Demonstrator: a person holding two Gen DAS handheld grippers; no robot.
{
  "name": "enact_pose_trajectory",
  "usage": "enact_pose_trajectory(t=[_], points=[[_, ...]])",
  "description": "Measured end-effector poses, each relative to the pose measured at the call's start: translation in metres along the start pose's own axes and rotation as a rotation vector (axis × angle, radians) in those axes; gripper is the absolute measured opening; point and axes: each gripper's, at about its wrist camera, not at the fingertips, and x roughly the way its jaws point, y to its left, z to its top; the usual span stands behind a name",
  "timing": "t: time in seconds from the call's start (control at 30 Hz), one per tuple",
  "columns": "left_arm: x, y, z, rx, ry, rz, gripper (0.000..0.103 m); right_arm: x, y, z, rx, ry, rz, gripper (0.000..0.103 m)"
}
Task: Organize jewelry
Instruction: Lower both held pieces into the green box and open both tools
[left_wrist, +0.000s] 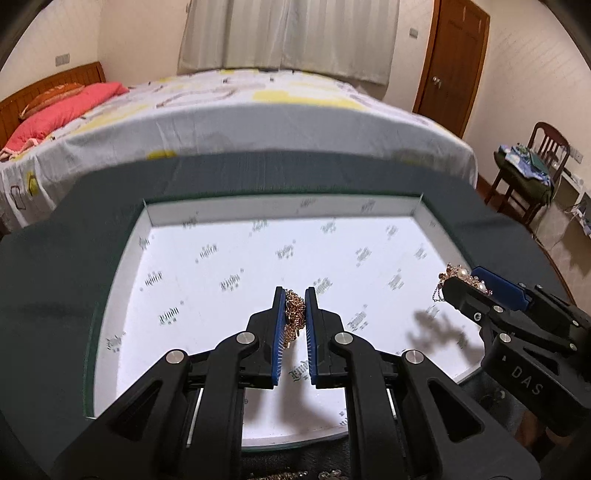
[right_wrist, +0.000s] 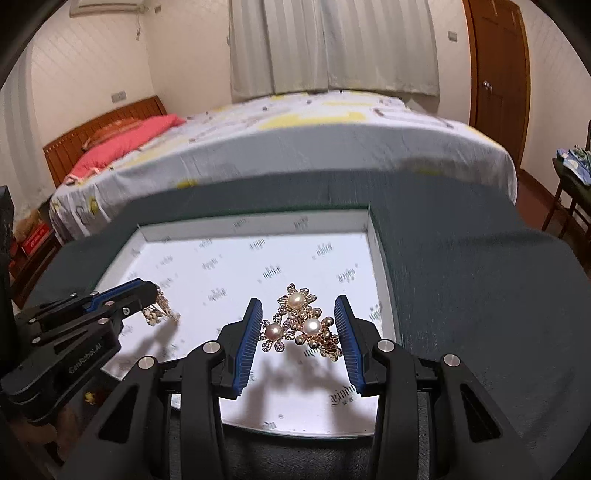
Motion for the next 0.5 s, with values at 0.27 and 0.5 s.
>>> enact_pose_trajectory(t=[0.27, 0.5], points=[[0.017, 0.002, -0.009, -0.021, 0.067, -0.005, 0.011, 0.018, 0.000, -0.013, -0.016, 0.076, -0.017, 0.041], [0.013, 0.009, -0.009, -0.053, 0.049, 0.005, 0.047, 0.015, -0.003, -0.012, -0.013, 0.052, -0.025, 0.065]])
